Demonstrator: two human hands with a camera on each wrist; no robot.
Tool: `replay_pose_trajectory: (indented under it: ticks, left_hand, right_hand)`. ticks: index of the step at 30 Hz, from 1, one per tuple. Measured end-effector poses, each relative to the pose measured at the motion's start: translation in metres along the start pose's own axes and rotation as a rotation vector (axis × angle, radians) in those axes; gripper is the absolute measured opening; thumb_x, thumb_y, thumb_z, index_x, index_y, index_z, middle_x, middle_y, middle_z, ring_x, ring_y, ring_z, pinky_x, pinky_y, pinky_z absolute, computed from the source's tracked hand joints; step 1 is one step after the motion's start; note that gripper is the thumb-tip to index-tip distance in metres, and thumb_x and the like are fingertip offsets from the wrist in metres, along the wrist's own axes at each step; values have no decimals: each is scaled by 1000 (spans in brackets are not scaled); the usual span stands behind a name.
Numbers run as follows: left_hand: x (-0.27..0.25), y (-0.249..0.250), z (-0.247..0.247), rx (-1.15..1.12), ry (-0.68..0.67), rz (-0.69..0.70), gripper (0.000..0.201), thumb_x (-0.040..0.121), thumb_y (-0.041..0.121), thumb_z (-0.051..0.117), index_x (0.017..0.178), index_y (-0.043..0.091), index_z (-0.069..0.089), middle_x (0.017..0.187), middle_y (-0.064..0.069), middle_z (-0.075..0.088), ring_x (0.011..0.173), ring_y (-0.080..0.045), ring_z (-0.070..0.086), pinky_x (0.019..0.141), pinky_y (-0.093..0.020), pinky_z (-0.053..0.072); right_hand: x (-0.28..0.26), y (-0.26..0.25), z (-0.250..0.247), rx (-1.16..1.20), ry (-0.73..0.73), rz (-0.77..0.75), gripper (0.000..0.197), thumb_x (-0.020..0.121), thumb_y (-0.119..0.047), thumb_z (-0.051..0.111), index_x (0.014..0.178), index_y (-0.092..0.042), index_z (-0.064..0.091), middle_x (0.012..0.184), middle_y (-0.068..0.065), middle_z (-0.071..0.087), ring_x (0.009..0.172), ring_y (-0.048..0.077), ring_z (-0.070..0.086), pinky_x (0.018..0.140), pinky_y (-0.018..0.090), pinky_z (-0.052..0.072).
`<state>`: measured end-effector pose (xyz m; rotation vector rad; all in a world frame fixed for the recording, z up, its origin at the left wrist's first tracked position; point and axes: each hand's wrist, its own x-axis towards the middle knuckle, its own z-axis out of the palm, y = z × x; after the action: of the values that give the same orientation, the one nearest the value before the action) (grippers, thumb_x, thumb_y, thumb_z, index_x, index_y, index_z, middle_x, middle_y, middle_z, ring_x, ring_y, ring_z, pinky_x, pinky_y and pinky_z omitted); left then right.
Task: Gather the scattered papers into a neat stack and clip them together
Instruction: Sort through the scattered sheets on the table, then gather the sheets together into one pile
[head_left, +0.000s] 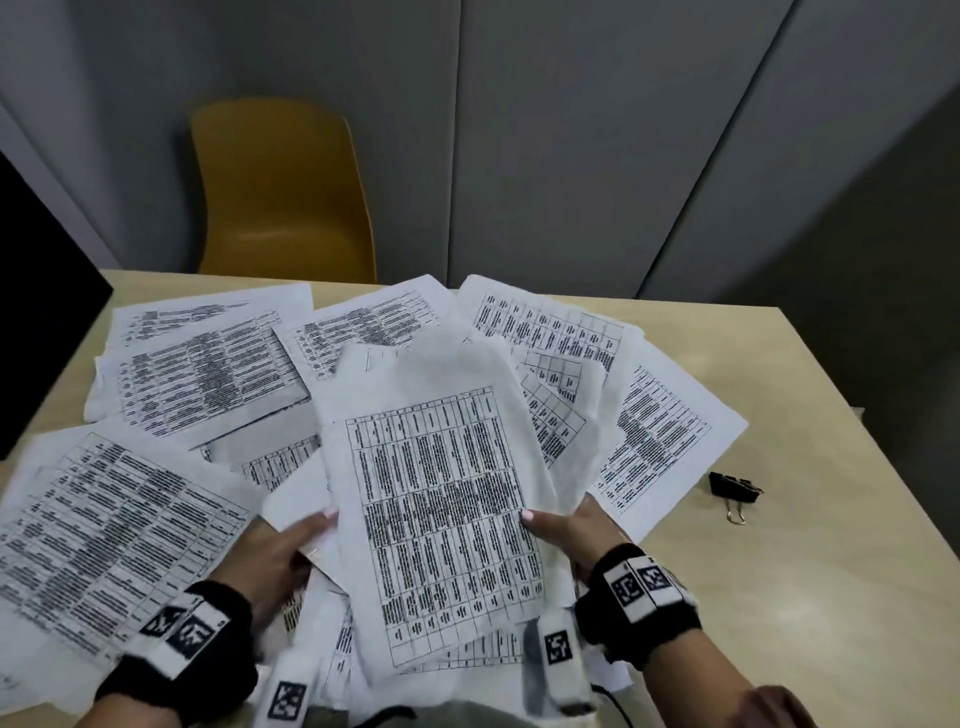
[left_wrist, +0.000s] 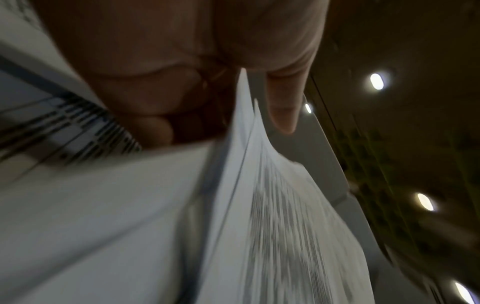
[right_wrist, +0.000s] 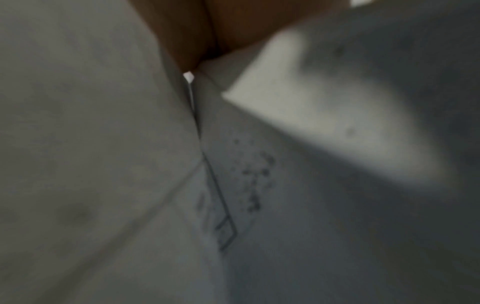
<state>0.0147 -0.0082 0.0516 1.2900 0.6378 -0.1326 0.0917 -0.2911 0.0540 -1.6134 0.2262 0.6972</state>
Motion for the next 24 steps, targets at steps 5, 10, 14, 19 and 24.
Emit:
replay_pose_trajectory:
  ticks: [5,10,14,19,24]
  left_hand:
    - [11,18,-19,-19,-36,-84,54,71,12,73,122,11,53,90,-12,74,67,-27,69,55,-39,58]
    - [4,7,4,401,-32,-49,50,82,6,64,129,8,46,143,-17,43,107,-20,59,90,-34,46]
    - [-4,11,10,417,-44,-23,49,86,5,59,132,7,43,142,-5,41,114,-16,52,100,-34,36]
    - [3,7,1,419,-21,-51,60,82,4,64,138,5,40,122,3,53,97,-14,58,86,-30,44]
    - [8,-1,-37,438,200,120,35,83,1,64,102,30,61,109,-8,66,108,-26,59,85,-29,47]
  right_hand:
    - [0,9,-5,-19,-10,76,48,73,-21,77,113,-6,55,91,8,66,43,-1,59,47,13,48]
    - [10,13,1,-79,27,150,54,68,-25,80,103,-4,45,99,9,60,88,22,61,80,35,50]
    - [10,11,-3,-22,32,158,116,49,-43,88,139,-3,26,138,21,45,123,33,49,110,50,31]
    - [22,14,-7,-129,38,179,126,37,-55,88,139,-6,33,137,16,49,123,32,49,108,49,35]
    - [28,23,-3,-136,77,197,42,83,-7,65,121,-1,49,93,9,62,78,20,57,64,29,45]
